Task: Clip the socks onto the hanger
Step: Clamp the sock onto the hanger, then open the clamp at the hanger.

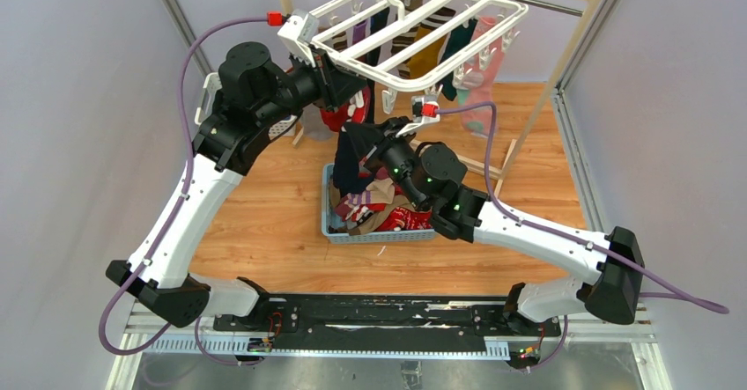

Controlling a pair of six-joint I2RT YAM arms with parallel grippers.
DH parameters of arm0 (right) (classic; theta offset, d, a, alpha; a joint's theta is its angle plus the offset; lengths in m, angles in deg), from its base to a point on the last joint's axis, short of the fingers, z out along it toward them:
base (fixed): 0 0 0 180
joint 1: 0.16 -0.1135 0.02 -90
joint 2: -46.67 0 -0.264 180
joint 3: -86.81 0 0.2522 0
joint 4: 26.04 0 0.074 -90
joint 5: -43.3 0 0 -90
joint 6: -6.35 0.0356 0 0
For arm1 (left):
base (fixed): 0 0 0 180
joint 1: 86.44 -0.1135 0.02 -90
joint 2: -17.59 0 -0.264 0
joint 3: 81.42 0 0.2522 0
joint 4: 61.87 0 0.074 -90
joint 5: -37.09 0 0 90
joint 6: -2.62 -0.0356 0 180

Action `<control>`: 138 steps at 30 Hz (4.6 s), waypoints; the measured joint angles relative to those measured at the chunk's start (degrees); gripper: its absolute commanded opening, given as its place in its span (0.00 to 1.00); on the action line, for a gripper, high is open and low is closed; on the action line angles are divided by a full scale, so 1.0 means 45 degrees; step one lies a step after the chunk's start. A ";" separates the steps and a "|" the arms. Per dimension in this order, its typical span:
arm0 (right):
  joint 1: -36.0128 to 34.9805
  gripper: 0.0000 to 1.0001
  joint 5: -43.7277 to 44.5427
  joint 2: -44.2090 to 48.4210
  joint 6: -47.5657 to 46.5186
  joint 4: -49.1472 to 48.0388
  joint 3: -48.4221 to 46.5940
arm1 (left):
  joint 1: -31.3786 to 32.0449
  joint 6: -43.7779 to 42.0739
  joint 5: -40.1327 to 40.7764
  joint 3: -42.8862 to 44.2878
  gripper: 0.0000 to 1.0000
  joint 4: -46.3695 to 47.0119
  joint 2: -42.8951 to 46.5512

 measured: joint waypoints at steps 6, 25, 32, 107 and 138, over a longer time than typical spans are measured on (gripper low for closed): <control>0.0000 0.00 -0.0024 -0.0087 -0.0087 -0.0044 -0.0238 | 0.0000 0.0000 -0.0005 -0.0024 0.00 0.0000 0.0000; -0.0005 0.00 -0.0126 -0.0393 -0.0529 -0.0219 -0.0510 | 0.0000 -0.0005 -0.0005 -0.0068 0.00 0.0010 0.0000; -0.0010 0.00 -0.0131 -0.0393 -0.0738 -0.0471 -0.0549 | 0.0000 0.0000 0.0000 -0.0068 0.11 0.0053 0.0000; 0.7101 0.48 -0.3361 0.4959 -0.8597 0.3011 0.0568 | -0.0005 -0.2744 0.0510 -0.2045 0.54 -0.1452 0.1020; 1.0778 0.51 -0.7796 0.4493 -0.6358 0.1175 0.1069 | -0.0384 -0.4721 0.4609 -0.2089 0.52 -0.0525 0.0238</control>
